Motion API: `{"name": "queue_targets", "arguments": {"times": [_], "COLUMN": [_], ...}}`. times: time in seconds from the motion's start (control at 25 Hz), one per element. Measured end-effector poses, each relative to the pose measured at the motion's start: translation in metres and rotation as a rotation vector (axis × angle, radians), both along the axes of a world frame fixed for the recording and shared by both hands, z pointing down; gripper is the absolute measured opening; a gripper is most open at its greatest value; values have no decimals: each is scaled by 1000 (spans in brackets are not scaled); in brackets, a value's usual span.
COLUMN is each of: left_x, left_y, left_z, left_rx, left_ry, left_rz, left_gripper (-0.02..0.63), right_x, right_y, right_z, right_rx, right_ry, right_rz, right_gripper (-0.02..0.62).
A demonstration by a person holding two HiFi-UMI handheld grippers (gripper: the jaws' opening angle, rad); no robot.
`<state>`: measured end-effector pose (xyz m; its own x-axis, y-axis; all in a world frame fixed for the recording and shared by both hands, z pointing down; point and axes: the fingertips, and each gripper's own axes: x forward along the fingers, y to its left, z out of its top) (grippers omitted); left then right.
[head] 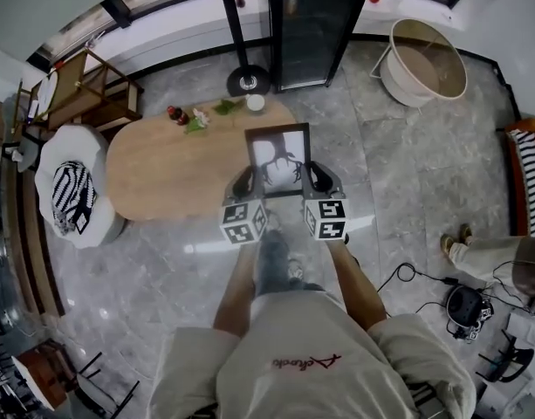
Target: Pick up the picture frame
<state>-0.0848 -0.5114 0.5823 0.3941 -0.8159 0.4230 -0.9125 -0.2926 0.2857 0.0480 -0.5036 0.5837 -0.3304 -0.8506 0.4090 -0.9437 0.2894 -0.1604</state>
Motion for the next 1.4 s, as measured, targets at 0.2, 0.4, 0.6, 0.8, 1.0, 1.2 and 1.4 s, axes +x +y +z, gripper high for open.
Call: {"name": "queue_targets", "arguments": {"times": [0.2,0.4,0.6,0.8,1.0,1.2,1.4], "left_x": [7,11,16,14,12,7,8], "left_y": [25,52,85,116,147,173,193], "left_z": [-43,-88,-127,-158,-179,-203,-219], "left_rx": [51,116,175,237,279,325,371], "left_ry": [-5,-20,-18,-5,-1,-1,4], "left_rz": [2,2,-5,-14,-20,-26,-32], "left_gripper": [71,71,71,71,71,71,71], "right_x": [7,11,16,14,12,7,8], "right_y": [26,52,84,114,146,172,192], "right_z": [-42,-85,-124,-158,-180,-205,-220], "right_rx": [54,120,183,248,295,344,386], "right_ry": [-12,-22,-18,-12,-4,-3,-2], "right_rz": [-12,-13,-19,-32,-44,-50,-50], "right_gripper": [74,74,74,74,75,75,75]}}
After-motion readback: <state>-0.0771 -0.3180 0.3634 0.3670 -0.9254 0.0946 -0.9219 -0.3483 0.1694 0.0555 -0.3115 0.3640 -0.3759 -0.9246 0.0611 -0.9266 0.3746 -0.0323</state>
